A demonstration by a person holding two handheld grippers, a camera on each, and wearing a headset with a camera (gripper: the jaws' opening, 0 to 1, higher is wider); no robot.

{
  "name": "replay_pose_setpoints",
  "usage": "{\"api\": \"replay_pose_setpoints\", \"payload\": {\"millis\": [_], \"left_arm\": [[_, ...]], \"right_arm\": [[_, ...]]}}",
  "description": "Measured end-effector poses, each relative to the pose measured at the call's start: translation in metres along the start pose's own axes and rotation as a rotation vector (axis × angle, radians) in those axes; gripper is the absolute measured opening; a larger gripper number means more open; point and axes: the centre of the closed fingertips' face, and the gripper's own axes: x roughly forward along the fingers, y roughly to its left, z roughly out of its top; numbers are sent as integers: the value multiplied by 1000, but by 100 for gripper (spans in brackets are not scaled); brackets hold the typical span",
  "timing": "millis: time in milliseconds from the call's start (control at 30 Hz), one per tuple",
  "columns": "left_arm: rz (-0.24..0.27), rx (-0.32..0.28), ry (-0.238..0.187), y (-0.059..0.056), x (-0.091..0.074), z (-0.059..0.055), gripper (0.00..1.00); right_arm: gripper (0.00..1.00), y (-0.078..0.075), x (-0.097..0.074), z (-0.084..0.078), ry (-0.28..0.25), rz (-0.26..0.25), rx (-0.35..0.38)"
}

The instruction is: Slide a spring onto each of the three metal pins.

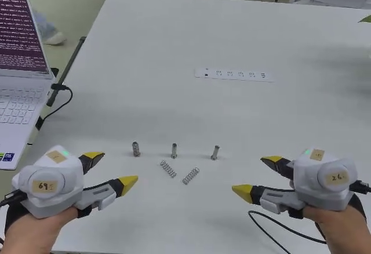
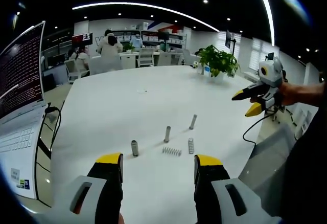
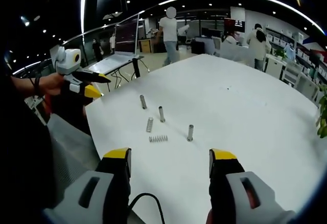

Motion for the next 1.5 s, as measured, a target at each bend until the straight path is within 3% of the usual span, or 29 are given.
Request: {"api": "replay_pose_setpoints", "payload": {"millis": [667, 1133, 1500], "left_arm": [[-68, 25, 26, -30, 19, 1, 51], [-215, 163, 132, -53, 68, -17, 50], [-328, 285, 211, -67, 97, -30, 49]], "right_arm": [[60, -5, -13, -7, -5, -7, 31], [61, -2, -23, -14, 2, -8, 50], [61, -5, -32, -22, 9, -32, 76]]}}
